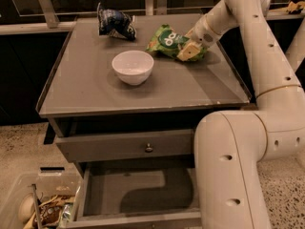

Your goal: Place green rice chip bag into middle drawer

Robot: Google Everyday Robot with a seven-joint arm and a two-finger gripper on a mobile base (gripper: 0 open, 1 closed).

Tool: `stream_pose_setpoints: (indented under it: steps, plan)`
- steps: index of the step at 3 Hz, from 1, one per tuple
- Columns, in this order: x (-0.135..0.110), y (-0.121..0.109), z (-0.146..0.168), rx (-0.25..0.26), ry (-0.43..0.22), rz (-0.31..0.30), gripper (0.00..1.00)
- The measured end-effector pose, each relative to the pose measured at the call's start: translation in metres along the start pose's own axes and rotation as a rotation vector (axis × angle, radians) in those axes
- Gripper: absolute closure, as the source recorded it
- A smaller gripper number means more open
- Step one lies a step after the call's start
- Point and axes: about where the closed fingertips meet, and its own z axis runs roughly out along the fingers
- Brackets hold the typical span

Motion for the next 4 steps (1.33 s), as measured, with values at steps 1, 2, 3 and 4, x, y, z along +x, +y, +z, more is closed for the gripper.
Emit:
stream_pose_setpoints:
  steps: [1, 2, 3, 4]
  plan:
    - [0.004, -0.002, 0.0, 0.01, 0.014, -0.006, 1.0]
    - [0.019, 0.007, -0.012, -0.01, 0.049, -0.061, 1.0]
    - [0.037, 0.022, -0.063, 0.023, 0.036, -0.121, 1.0]
    - [0.045, 0.037, -0.156, 0.198, -0.007, -0.141, 1.0]
